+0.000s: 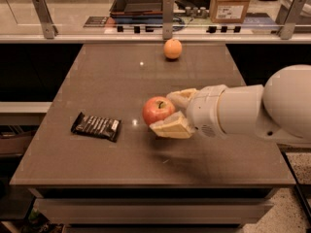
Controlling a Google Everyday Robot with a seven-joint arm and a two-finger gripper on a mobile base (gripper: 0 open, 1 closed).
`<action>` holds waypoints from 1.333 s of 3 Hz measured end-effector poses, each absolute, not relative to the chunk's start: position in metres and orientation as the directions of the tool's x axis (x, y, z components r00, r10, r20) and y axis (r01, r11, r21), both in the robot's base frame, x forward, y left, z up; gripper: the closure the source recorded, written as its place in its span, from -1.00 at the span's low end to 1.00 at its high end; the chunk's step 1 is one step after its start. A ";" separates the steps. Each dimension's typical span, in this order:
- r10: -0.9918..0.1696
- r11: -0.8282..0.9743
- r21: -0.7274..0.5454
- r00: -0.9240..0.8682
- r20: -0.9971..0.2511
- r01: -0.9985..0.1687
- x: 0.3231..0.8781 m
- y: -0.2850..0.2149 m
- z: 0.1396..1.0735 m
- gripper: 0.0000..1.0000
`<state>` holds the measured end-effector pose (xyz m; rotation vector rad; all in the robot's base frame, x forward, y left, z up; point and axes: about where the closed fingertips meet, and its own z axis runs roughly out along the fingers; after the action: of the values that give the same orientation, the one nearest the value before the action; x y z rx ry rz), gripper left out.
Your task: Move apple near rxbar chocolate
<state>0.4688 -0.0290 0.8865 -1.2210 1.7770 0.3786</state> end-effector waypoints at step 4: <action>-0.644 0.362 -0.216 -0.076 -0.761 -0.907 0.459 -0.002 0.853 1.00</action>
Offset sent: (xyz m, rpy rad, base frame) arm -0.0082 0.0213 -0.0334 -0.0427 0.0637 0.0602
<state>0.4586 -0.0016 0.8530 -1.3637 1.8016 0.4026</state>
